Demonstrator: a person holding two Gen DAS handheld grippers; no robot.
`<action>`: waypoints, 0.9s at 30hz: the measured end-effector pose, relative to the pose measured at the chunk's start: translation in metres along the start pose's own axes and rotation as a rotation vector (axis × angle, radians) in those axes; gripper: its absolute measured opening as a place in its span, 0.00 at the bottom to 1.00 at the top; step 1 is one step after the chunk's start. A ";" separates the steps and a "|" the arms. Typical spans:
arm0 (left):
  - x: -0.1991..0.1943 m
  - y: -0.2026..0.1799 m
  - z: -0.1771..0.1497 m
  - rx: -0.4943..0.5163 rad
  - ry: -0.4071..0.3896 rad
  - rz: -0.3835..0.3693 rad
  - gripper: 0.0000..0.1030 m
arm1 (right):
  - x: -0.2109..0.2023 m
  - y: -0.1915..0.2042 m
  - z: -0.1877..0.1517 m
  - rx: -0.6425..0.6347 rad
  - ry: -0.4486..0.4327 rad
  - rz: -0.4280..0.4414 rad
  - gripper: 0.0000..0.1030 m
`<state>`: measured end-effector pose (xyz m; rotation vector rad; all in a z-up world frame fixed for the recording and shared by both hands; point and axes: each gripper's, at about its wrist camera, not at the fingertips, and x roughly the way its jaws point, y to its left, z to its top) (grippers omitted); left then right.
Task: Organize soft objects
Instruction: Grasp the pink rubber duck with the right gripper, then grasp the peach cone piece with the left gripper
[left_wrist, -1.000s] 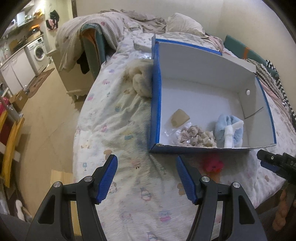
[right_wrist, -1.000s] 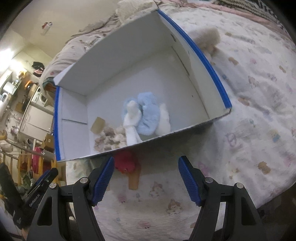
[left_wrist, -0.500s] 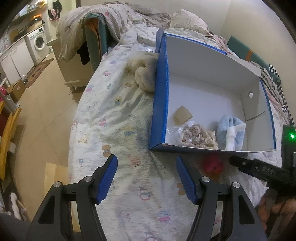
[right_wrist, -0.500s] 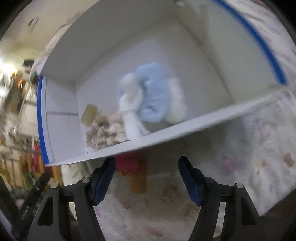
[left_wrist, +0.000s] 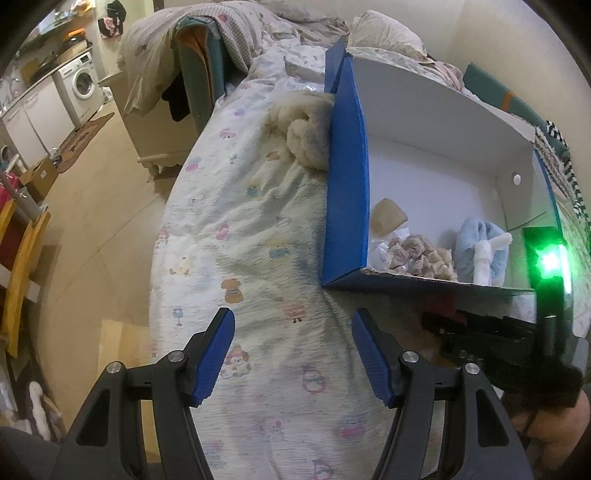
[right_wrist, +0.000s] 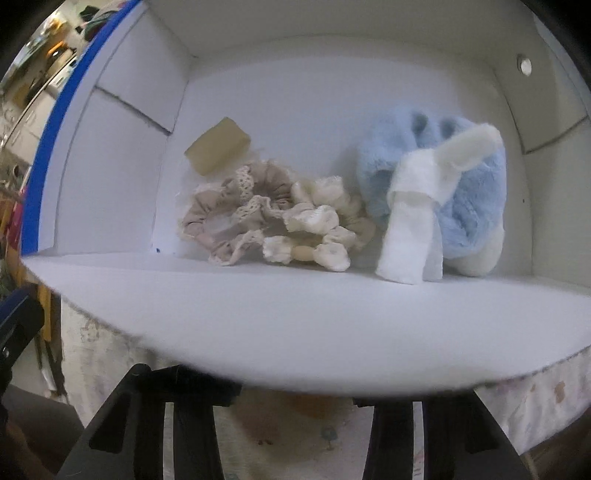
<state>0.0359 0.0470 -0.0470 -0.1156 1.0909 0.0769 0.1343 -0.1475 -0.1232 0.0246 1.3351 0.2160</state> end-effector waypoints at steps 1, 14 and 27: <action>0.000 -0.001 0.000 -0.002 0.002 -0.002 0.61 | -0.003 0.000 -0.001 -0.001 -0.006 0.012 0.43; 0.014 -0.040 0.000 0.040 0.031 -0.022 0.61 | -0.049 -0.074 -0.024 0.151 -0.073 0.137 0.43; 0.052 -0.114 -0.003 0.070 0.128 -0.160 0.61 | -0.076 -0.144 -0.040 0.370 -0.107 0.137 0.43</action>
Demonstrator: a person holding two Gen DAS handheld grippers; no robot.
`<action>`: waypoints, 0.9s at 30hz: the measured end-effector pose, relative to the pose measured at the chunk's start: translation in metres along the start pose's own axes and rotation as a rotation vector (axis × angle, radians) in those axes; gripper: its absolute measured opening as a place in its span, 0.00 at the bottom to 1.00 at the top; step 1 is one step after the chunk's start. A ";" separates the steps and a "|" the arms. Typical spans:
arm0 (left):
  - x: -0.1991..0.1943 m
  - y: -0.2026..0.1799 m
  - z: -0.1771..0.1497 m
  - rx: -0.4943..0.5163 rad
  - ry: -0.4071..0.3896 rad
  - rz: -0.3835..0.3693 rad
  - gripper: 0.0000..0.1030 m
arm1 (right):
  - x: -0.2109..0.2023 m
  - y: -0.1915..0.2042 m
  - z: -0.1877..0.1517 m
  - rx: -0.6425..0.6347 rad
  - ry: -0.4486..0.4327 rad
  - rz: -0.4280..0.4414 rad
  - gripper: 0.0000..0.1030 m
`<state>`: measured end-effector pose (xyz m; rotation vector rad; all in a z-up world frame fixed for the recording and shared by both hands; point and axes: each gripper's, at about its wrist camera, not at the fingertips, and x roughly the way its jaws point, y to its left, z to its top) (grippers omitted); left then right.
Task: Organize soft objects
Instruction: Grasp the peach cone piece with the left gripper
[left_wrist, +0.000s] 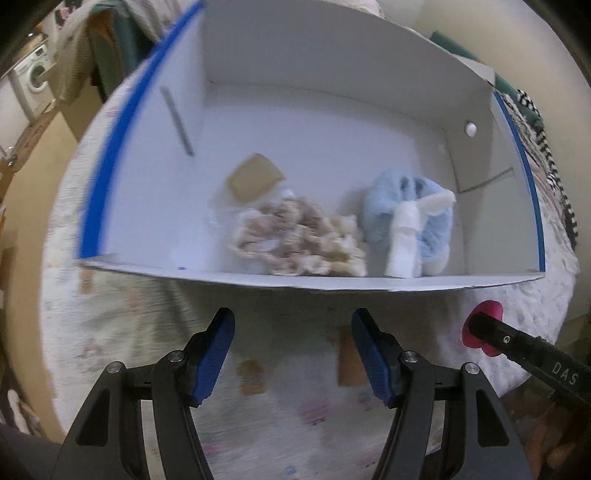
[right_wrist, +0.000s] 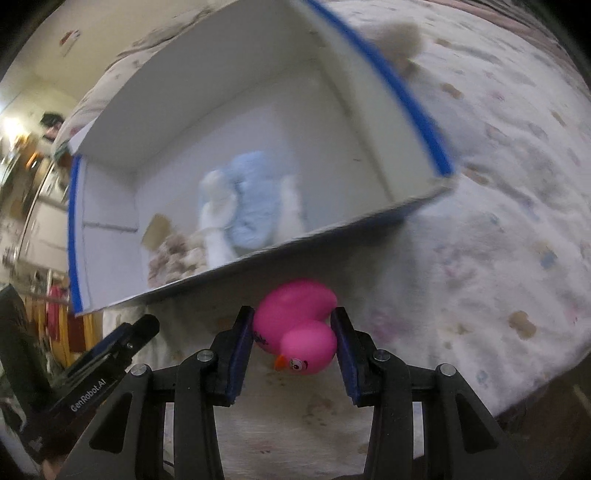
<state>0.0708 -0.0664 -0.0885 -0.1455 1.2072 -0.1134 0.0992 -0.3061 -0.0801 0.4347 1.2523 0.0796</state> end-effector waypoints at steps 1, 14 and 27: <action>0.004 -0.003 -0.001 0.007 0.007 -0.008 0.61 | -0.001 -0.004 0.001 0.018 -0.001 -0.007 0.43; 0.058 -0.056 -0.030 0.244 0.159 0.023 0.37 | -0.002 -0.015 0.002 0.033 0.008 -0.051 0.43; 0.023 -0.032 -0.007 0.149 0.054 -0.005 0.05 | 0.009 -0.003 0.000 -0.005 0.016 -0.053 0.43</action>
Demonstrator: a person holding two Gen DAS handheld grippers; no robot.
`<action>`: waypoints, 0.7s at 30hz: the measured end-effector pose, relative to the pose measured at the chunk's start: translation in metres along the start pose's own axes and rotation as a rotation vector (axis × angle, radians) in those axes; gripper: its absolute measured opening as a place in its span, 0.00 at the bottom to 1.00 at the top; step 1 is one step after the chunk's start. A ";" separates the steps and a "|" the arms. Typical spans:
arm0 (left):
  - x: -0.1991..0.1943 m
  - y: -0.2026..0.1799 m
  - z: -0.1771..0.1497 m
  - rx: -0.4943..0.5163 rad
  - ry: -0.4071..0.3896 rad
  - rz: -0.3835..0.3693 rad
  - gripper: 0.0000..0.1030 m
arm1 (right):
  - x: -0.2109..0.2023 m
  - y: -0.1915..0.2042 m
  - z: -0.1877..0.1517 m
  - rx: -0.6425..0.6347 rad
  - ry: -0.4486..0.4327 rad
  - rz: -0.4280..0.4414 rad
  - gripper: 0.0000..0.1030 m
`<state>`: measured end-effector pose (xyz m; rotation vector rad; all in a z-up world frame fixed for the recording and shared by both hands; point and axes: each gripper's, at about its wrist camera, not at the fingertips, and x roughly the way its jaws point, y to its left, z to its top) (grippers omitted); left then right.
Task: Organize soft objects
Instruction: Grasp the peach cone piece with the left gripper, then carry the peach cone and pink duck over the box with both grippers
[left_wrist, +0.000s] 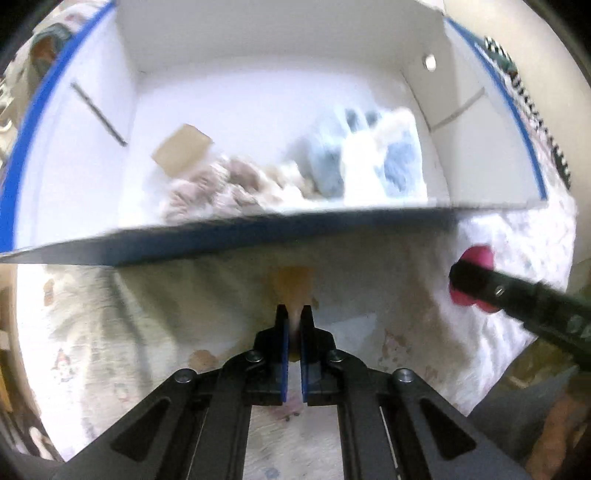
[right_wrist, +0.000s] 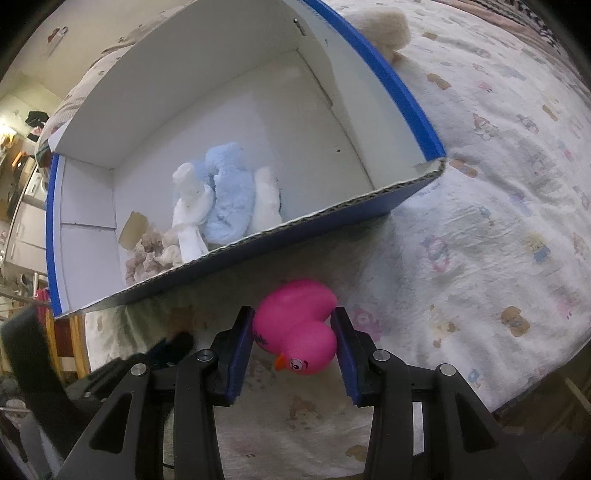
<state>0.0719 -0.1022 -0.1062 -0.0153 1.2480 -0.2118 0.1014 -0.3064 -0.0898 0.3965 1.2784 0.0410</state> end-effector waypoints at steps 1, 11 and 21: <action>-0.004 0.004 0.000 -0.007 -0.009 0.006 0.05 | 0.000 0.001 0.000 -0.003 -0.001 0.004 0.43; -0.036 0.062 -0.025 -0.070 -0.042 0.090 0.05 | 0.003 0.023 -0.006 -0.066 0.013 0.031 0.43; -0.088 0.085 -0.069 -0.139 -0.148 0.136 0.05 | 0.004 0.041 -0.018 -0.135 0.058 0.099 0.43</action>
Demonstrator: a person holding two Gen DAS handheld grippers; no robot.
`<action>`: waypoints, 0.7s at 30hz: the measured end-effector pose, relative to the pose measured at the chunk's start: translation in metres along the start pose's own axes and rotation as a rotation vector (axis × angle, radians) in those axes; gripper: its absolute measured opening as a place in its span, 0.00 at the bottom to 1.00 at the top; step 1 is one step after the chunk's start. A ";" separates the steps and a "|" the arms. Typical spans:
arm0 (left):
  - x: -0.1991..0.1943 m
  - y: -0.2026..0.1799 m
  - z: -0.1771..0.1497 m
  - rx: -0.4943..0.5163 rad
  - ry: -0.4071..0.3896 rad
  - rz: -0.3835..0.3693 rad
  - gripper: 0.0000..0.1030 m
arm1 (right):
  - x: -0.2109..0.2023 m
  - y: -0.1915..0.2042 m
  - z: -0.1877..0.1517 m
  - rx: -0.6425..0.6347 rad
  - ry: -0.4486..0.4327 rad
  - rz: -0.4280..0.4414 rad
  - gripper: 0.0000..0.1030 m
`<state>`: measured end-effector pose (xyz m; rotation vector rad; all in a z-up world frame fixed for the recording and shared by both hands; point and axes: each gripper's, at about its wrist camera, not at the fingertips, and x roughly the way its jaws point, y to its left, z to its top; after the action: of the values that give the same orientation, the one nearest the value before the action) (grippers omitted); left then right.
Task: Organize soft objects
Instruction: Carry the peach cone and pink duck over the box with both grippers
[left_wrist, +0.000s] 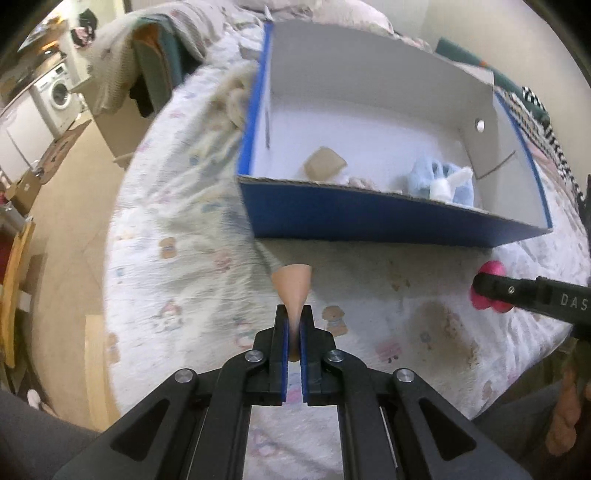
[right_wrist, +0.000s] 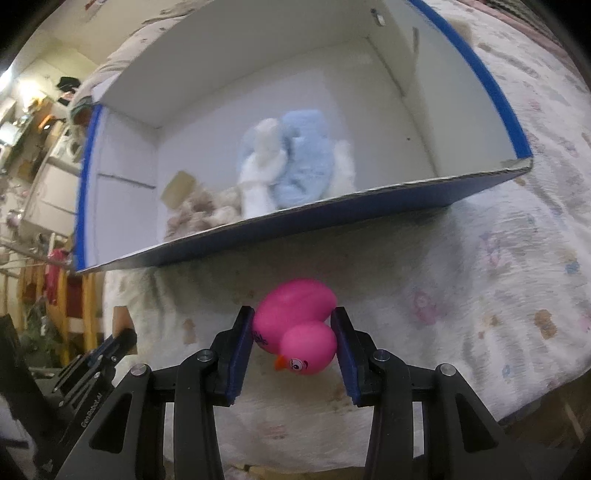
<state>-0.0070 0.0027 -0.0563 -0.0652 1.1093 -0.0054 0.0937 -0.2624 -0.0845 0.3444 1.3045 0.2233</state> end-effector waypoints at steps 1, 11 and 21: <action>-0.004 -0.002 0.000 -0.009 -0.013 0.004 0.05 | -0.001 0.004 -0.001 -0.009 0.010 0.028 0.43; -0.057 -0.019 0.028 -0.031 -0.152 0.008 0.05 | -0.041 0.050 -0.002 -0.139 -0.081 0.243 0.43; -0.056 -0.045 0.091 0.079 -0.234 0.039 0.05 | -0.070 0.048 0.024 -0.137 -0.234 0.257 0.43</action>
<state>0.0506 -0.0361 0.0369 0.0259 0.8753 -0.0062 0.1010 -0.2449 0.0017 0.4084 1.0074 0.4731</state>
